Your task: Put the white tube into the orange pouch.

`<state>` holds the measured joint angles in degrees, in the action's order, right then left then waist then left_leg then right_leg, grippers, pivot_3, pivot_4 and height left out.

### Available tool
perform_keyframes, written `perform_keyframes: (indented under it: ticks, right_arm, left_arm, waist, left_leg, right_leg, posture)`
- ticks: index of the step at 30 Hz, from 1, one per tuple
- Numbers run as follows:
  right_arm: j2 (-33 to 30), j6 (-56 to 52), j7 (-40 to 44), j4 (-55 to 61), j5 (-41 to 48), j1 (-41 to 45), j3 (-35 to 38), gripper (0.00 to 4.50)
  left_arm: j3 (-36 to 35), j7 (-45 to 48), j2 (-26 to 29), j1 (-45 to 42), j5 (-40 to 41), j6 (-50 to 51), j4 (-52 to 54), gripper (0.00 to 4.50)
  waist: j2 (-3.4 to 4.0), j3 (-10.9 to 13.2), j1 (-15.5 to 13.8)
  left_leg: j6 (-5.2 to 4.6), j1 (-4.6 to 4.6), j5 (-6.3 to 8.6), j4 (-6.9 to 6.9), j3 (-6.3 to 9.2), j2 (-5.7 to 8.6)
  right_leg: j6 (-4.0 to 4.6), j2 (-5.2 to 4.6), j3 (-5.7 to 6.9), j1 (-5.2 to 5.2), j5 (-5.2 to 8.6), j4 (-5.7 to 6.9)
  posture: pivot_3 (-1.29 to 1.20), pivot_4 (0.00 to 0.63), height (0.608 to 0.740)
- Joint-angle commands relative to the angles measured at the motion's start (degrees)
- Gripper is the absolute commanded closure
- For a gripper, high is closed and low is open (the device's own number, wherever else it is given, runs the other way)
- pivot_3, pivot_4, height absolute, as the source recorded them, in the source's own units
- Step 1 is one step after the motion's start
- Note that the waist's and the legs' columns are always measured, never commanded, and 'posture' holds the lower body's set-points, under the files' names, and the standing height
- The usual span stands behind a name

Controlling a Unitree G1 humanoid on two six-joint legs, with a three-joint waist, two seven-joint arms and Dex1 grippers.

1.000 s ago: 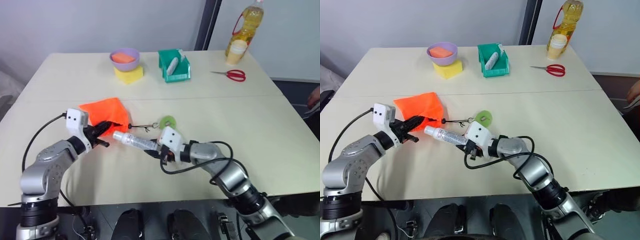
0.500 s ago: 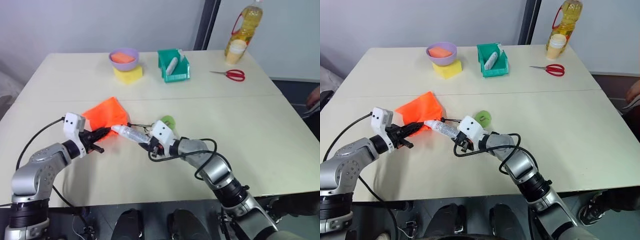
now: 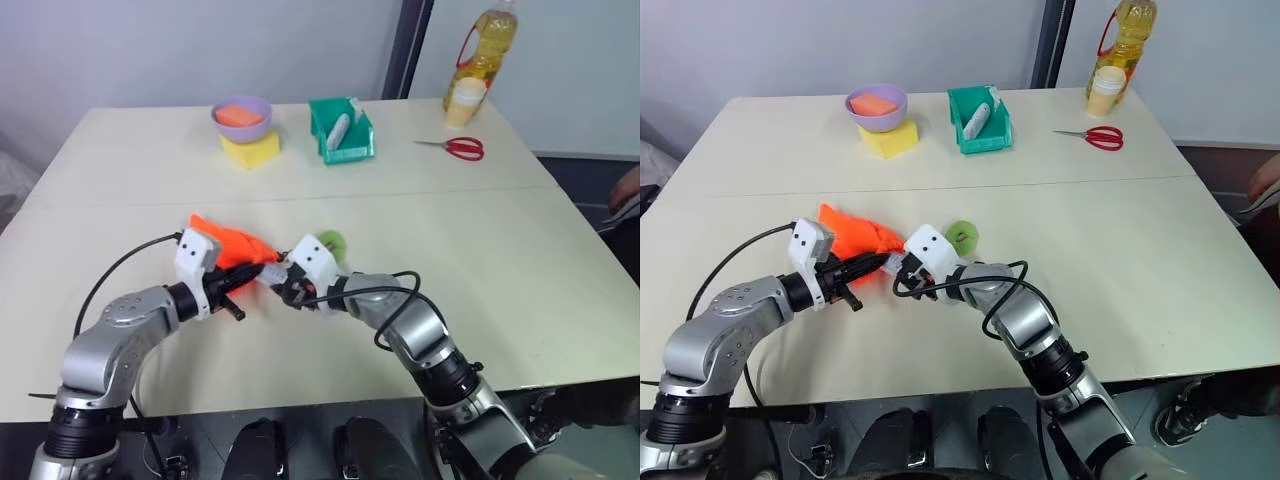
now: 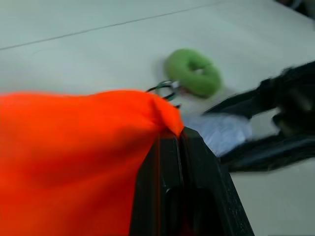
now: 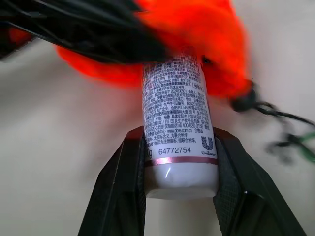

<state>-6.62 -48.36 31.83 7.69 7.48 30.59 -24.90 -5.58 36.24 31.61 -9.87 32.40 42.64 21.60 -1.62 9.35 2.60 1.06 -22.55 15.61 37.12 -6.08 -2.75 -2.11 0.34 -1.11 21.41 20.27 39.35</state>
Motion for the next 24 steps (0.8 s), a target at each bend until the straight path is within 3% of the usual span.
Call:
perform_keyframes:
  ticks: [1,14,19,24]
  right_arm:
    - [1.1,0.0,1.7,3.9,2.1,2.1,-0.2,3.2]
    - [2.0,4.6,3.2,-4.7,-2.2,8.0,-5.4,3.2]
    - [4.1,4.9,2.6,-7.6,-1.9,9.8,-3.9,3.2]
    - [2.0,4.3,3.1,-3.0,-1.1,7.1,-2.0,0.94]
  left_arm:
    - [0.9,0.8,0.3,-0.1,2.0,1.7,3.1,4.5]
    - [-0.4,2.4,3.6,1.5,6.2,5.5,6.8,4.5]
    - [-2.2,2.3,5.4,3.4,6.0,5.3,6.6,4.5]
    - [-5.8,2.1,6.9,5.7,5.4,4.2,4.6,4.5]
  waist:
    - [0.0,0.0,0.0]
    - [0.0,0.0,0.1]
    - [0.0,0.0,0.1]
    - [0.01,0.0,0.1]
  left_leg:
    - [0.0,0.0,0.0,0.0,0.0,0.0]
    - [0.0,0.01,0.0,0.0,0.01,0.0]
    - [0.02,0.0,-0.01,0.0,0.01,0.0]
    - [-0.01,0.0,0.01,0.0,0.02,0.0]
  right_leg:
    - [0.0,0.0,0.0,0.0,0.0,0.0]
    - [0.0,0.0,0.0,0.02,0.0,0.02]
    - [0.01,0.0,0.0,0.02,0.0,0.01]
    - [0.01,-0.03,0.0,0.01,0.0,-0.01]
  posture:
    - [0.0,0.15,0.74]
    - [0.0,0.15,0.74]
    - [0.0,0.15,0.74]
    - [0.0,0.15,0.74]
